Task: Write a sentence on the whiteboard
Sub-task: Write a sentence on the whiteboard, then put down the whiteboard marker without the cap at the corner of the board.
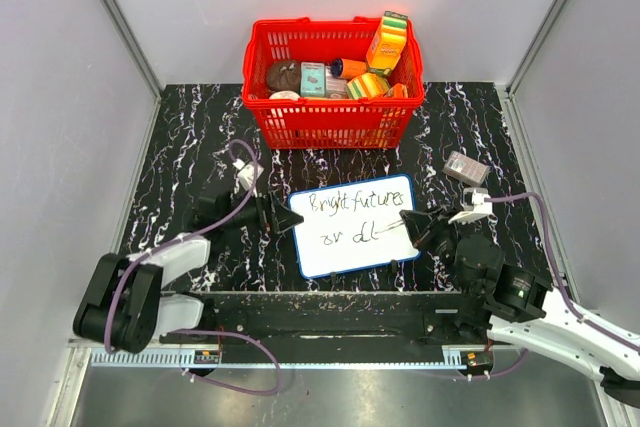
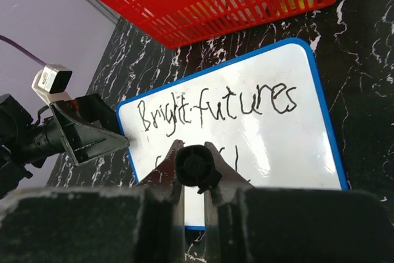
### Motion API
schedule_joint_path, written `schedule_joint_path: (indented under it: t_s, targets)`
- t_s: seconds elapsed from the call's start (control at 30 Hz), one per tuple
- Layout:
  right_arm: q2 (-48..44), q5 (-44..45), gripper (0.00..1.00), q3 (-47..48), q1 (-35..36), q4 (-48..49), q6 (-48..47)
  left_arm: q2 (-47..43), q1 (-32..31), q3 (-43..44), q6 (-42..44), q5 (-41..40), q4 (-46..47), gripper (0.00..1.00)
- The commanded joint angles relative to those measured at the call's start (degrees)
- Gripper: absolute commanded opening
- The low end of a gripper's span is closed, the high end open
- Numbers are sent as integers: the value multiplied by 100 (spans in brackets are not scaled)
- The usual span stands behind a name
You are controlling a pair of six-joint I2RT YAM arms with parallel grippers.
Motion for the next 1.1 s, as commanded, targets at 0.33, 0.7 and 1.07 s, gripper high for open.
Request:
schedule_joint_path:
  t_s: [0.33, 0.7, 1.07]
  targets:
    - [-720, -444, 0, -69, -33, -1358, 1352, -2795, -2, -674, -569, -1414, -499, 99]
    - [-773, -980, 0, -736, -33, -2202, 2740, -3791, -11, 1046, -578, -2258, -3584, 99]
    - [-2126, -937, 0, -1615, -33, -3353, 4173, -3667, -11, 1937, -516, -2074, -4183, 99]
